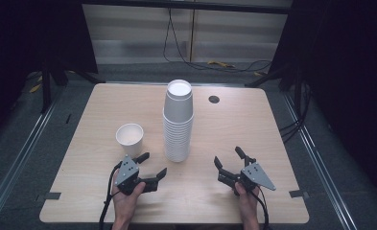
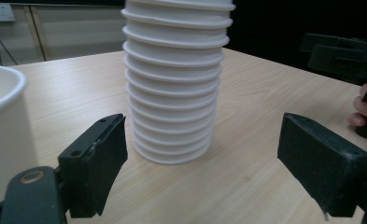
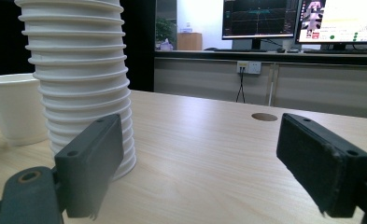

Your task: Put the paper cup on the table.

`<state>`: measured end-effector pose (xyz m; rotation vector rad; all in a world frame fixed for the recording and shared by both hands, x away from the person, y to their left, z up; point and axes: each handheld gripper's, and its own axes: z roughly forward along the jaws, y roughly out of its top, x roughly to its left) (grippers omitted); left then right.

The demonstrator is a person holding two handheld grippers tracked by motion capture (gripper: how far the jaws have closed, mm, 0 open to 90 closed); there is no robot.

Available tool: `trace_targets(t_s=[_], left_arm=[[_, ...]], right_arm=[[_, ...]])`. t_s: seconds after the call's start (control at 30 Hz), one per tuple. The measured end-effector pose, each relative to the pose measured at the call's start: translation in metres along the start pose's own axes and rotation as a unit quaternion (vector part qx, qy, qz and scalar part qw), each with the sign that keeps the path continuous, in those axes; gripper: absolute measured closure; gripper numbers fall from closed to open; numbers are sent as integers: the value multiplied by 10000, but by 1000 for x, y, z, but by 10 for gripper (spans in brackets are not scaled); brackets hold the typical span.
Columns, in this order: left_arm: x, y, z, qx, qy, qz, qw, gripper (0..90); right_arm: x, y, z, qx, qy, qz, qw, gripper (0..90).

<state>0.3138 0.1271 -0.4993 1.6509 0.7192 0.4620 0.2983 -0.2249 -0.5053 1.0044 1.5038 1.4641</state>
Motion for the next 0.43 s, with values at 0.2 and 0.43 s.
trace_targets(t_s=[0.2,0.43], left_arm=[[-10,-8,6,48,17,192,9998,158],[-13,-9,5,-48,-310,435,9986,155]], right_arm=[[0,0,0,0,0,-1,10000,149],[0,0,0,1,-7,-3,10000,148]])
